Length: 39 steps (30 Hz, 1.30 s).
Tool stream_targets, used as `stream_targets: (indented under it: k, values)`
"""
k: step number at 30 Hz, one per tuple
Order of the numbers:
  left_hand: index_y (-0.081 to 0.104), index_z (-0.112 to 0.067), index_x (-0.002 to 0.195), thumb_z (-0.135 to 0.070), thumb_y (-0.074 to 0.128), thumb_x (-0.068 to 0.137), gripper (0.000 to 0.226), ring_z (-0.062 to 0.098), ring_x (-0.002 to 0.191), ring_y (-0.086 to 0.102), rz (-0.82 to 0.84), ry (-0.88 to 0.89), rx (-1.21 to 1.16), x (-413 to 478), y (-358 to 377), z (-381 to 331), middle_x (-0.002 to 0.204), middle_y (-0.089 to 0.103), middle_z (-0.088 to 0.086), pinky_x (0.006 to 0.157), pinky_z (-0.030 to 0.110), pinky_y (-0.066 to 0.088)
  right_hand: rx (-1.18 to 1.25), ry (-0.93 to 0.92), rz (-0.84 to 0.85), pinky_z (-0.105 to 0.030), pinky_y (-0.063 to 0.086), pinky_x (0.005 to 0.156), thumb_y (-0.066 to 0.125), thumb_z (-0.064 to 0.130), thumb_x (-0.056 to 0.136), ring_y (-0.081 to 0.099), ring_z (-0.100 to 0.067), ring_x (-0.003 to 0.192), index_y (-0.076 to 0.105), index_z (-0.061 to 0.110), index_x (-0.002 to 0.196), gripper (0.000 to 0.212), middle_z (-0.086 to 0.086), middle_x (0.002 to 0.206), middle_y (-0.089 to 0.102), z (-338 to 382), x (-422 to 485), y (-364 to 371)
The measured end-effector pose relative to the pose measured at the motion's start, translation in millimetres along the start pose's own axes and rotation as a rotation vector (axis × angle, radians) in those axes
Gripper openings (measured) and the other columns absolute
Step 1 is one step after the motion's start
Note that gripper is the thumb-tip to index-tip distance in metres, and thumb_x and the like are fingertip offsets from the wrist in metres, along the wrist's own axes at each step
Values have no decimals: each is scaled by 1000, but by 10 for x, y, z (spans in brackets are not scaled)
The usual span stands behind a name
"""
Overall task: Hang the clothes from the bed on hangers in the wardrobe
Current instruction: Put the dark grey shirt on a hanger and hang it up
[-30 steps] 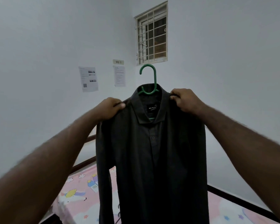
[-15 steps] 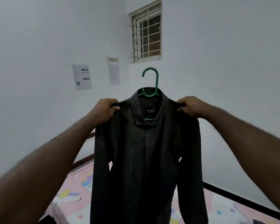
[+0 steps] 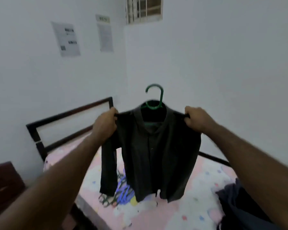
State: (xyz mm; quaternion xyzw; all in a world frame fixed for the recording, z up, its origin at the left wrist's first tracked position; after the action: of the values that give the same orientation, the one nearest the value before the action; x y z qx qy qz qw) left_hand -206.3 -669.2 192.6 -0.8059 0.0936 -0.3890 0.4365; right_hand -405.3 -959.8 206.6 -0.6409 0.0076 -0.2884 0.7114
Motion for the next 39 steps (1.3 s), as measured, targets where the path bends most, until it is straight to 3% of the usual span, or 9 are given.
stream_targets:
  k: [5, 8, 14, 20, 26, 28, 30, 33, 39]
  values:
    - [57, -10, 118, -16, 58, 82, 37, 32, 103, 61, 624, -169, -19, -2061, 1620, 455, 112, 65, 14, 77, 31, 43, -34, 94, 614, -32, 42, 79, 52, 42, 80, 60, -33, 106, 62, 14, 100, 36, -15, 112, 65, -418, -1595, 2046]
    - [60, -8, 105, -27, 40, 73, 42, 32, 104, 62, 928, -285, -91, -3241, 2139, 574, 110, 66, 15, 84, 33, 47, 81, 179, 798, -32, 42, 87, 49, 37, 81, 61, -36, 111, 64, 0, 116, 52, -24, 119, 63, -476, -2572, 2709]
    - [65, -10, 109, -9, 48, 81, 33, 28, 110, 62, 1096, -256, -47, -3807, 2252, 659, 114, 68, 10, 89, 29, 46, 31, 218, 1051, -24, 38, 96, 56, 29, 93, 54, -27, 123, 59, 12, 131, 41, -13, 136, 57, -454, -3297, 3221]
    - [66, -13, 116, -7, 46, 89, 34, 31, 108, 59, 781, -125, 33, -2253, 1953, 520, 116, 65, 14, 91, 37, 48, 63, 147, 791, -31, 44, 87, 56, 19, 94, 60, -33, 112, 68, 6, 116, 29, -19, 119, 66, -369, -1894, 2530]
    - [68, -6, 100, 5, 50, 85, 25, 25, 97, 57, -85, -171, -255, -979, 788, -59, 99, 67, 10, 82, 28, 39, 304, 76, -152, -30, 46, 91, 45, 10, 71, 64, -29, 105, 75, 13, 108, 47, -9, 109, 73, -294, -835, 1056]
    - [65, -6, 92, 9, 51, 82, 23, 22, 90, 52, -170, -153, -252, -1301, 842, -102, 91, 62, 7, 76, 30, 38, 370, 56, -331, -27, 43, 95, 45, 8, 67, 63, -23, 104, 75, 11, 108, 51, -6, 108, 73, -315, -1126, 1147]
    - [62, -8, 85, 9, 52, 77, 22, 30, 83, 56, 44, -224, -150, -1936, 1324, 63, 85, 62, 11, 67, 36, 41, 354, 133, -57, -29, 44, 98, 46, 8, 76, 63, -24, 109, 74, 17, 113, 47, -4, 112, 72, -472, -1593, 1810]
    - [67, -21, 102, -5, 52, 85, 28, 30, 102, 61, 610, -350, 44, -3169, 2081, 338, 104, 66, 10, 79, 36, 48, 120, 176, 527, -34, 47, 91, 38, 27, 82, 62, -24, 112, 70, 34, 115, 47, 1, 115, 71, -723, -2573, 2788]
    - [68, -27, 106, -21, 52, 90, 24, 21, 105, 64, 854, -468, 46, -4122, 2432, 112, 113, 69, 0, 84, 30, 49, 26, 152, 830, -28, 44, 90, 51, 24, 83, 63, -20, 110, 67, 30, 115, 36, 1, 115, 70, -978, -3425, 3249]
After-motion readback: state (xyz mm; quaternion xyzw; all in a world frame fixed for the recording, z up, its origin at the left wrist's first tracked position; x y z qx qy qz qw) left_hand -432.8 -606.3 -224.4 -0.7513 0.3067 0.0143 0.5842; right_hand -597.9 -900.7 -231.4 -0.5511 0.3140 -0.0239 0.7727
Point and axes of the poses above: each hand's wrist, its own x-axis towards the middle knuckle, its own y-axis out of the palm, z = x × y, the point moved 5 cm from there along x, towards the middle knuckle
